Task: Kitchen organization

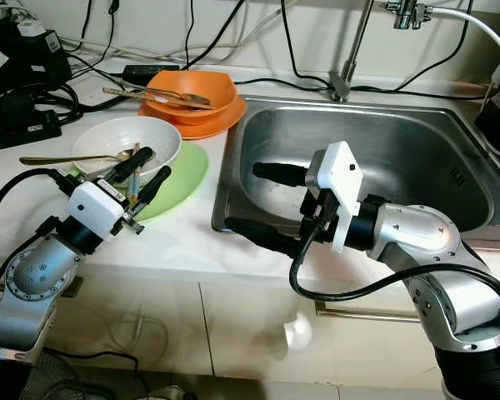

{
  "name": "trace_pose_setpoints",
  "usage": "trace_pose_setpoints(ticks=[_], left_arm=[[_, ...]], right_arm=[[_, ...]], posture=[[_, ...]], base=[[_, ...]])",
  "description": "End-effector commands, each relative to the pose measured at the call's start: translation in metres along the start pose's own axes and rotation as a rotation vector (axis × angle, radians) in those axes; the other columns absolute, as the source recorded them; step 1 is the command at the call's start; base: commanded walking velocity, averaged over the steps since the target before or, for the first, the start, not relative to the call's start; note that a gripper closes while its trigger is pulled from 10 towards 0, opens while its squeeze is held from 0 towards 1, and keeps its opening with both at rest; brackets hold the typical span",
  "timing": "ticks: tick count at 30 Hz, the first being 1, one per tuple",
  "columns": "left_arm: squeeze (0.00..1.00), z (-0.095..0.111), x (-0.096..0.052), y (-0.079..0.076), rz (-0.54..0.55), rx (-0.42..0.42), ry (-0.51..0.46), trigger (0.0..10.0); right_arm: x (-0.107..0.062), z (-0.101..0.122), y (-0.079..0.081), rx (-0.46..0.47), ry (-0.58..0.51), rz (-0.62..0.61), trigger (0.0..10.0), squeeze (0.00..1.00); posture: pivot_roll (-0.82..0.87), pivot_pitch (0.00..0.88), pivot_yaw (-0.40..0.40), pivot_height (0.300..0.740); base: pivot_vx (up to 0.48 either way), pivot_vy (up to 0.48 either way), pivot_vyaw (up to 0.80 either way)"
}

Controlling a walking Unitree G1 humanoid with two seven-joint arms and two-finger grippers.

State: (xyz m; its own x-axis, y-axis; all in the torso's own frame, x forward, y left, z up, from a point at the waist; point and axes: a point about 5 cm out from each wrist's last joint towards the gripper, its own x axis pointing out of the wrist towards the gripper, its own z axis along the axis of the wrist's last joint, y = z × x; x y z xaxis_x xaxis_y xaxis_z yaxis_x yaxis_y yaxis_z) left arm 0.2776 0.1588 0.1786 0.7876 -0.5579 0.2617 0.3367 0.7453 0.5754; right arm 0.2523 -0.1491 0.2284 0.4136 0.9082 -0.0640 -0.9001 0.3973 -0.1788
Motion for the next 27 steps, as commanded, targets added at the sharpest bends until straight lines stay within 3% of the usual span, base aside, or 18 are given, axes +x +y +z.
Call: trace_pose_setpoints(ticks=[1, 15, 27], left_arm=[[0.0, -0.002, -0.001, -0.002, -0.008, -0.015, 0.013, 0.0], [0.0, 0.001, 0.001, 0.0, 0.003, -0.027, 0.001, 0.0], [0.0, 0.045, 0.028, 0.03, 0.08, -0.011, -0.167, 0.0]], right_arm=[[0.001, 0.002, 0.004, -0.001, -0.001, 0.021, 10.0, 0.0], [0.002, 0.002, 0.003, 0.004, -0.003, 0.02, 10.0, 0.0], [0.004, 0.001, -0.001, 0.003, -0.021, -0.012, 10.0, 0.0]], posture=[[0.06, 0.03, 0.009, 0.74], [0.06, 0.031, 0.006, 0.74], [0.07, 0.026, 0.01, 0.74]], base=[[0.0, 0.0, 0.0], [0.0, 0.0, 0.0], [0.0, 0.0, 0.0]])
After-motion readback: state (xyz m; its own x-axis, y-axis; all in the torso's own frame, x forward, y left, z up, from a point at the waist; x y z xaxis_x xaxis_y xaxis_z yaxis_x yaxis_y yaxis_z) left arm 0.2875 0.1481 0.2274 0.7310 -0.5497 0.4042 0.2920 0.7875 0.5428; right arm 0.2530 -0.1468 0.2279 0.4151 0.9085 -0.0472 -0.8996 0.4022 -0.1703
